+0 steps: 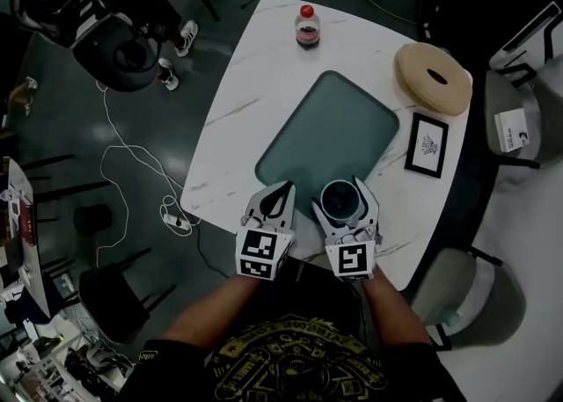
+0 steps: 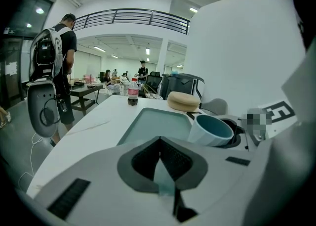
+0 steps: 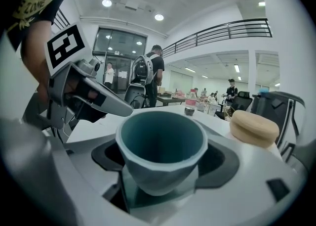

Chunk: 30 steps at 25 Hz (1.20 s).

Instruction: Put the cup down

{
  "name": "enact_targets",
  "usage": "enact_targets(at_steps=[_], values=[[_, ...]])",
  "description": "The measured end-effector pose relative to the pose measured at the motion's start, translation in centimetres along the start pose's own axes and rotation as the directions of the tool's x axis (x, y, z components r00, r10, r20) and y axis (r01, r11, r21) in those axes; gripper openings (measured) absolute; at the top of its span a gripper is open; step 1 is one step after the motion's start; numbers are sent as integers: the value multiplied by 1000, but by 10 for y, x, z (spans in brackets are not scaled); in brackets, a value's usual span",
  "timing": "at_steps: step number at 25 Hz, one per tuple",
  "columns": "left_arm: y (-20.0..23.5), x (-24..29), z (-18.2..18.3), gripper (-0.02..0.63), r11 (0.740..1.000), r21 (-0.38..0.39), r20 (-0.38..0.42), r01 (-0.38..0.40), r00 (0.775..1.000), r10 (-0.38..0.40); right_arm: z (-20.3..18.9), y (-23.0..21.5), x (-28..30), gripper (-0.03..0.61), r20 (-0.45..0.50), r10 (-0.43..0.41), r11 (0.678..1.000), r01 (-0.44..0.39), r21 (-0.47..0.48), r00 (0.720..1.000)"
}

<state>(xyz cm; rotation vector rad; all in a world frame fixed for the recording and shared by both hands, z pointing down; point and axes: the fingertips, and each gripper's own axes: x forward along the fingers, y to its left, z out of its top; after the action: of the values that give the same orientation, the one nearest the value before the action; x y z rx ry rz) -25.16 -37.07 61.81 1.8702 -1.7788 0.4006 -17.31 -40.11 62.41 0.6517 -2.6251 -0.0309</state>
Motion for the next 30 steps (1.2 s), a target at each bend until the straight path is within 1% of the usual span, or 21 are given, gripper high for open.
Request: enact_targets(at_steps=[3,5,8,12,18,30], values=[[1,-3,-1,11,1000,-5,1,1,1000,-1,-2,-2,1,382,23,-32,999,32,8,999],[1,-6,0,11,1000,-8,5,2,1000,-2,-4,0,1,396,17,-25,1000,25,8,1000],[1,-11,4,11,1000,-4,27,8,1000,-8,-7,3,2,437,3,-4,1000,4,28,1000],[1,-19,12,12,1000,7,59,14,998,-14,-5,6,-1,460,0,-1,999,1,52,1000],[-4,-33,13,12,1000,6,71,29,997,-29,-6,6,-15,462,-25,-36,998,37,47,999],[-14,-63,21,12,998,25,132,53,990,-56,12,5,-48,462,-21,-127,990,128,57,992]])
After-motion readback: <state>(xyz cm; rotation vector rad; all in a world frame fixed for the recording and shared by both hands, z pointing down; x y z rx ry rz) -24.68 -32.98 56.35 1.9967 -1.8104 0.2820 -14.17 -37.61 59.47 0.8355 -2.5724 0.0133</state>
